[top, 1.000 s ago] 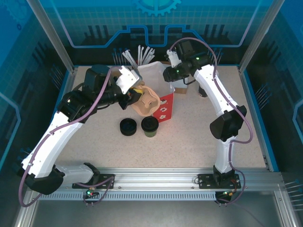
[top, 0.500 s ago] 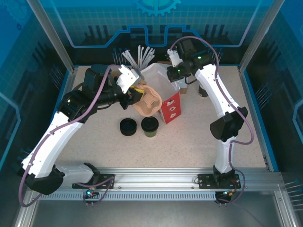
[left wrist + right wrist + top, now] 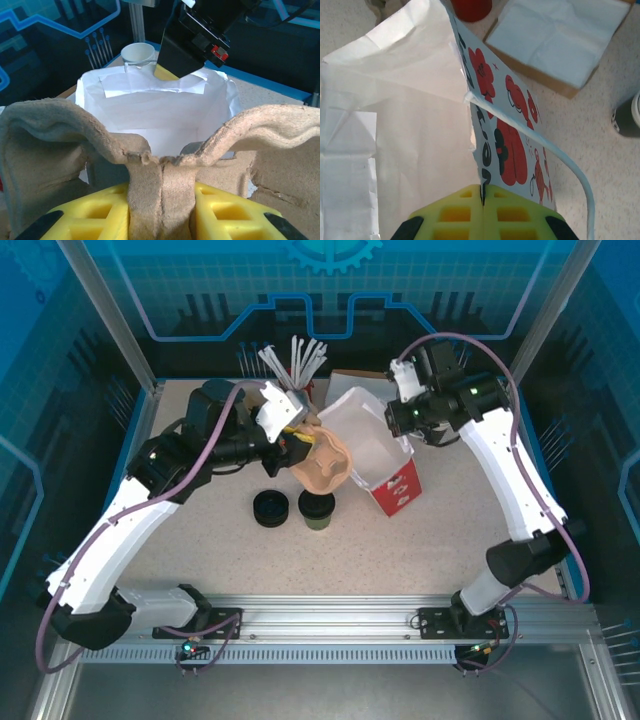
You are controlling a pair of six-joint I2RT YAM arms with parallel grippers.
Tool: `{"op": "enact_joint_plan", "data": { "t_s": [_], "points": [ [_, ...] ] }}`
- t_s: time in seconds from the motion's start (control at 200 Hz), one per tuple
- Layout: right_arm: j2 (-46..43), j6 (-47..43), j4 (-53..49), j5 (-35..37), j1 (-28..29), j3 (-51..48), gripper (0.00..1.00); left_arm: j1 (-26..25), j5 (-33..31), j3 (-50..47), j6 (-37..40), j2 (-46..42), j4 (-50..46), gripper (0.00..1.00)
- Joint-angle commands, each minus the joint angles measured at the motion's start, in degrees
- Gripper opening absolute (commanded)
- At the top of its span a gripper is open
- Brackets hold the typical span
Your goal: Pack the takeout coffee
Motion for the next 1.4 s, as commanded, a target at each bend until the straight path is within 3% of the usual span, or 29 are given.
{"op": "enact_joint_plan", "data": {
  "t_s": [0.0, 0.29, 0.7, 1.391],
  "points": [
    [-5.2, 2.3, 1.3, 0.7, -0.4, -5.8, 0.0, -1.8, 0.3, 1.2, -1.6, 2.3, 1.8, 0.31],
    [-15.1, 8.0, 5.9, 1.3, -0.4, -19.5, 0.0, -6.5, 3.9, 5.3, -5.4, 10.0, 2.4, 0.31],
    [-17.6, 9.5, 7.5, -0.1, -0.4, -22.7, 0.0, -7.9, 12.3, 7.1, -7.9, 17.9, 3.4, 0.31],
    [-21.0, 10.1, 9.1, -6.3, -0.9, -25.7, 0.0, -7.3, 9.3, 4.3, -0.3, 26.8, 4.3, 0.31]
  ]
}}
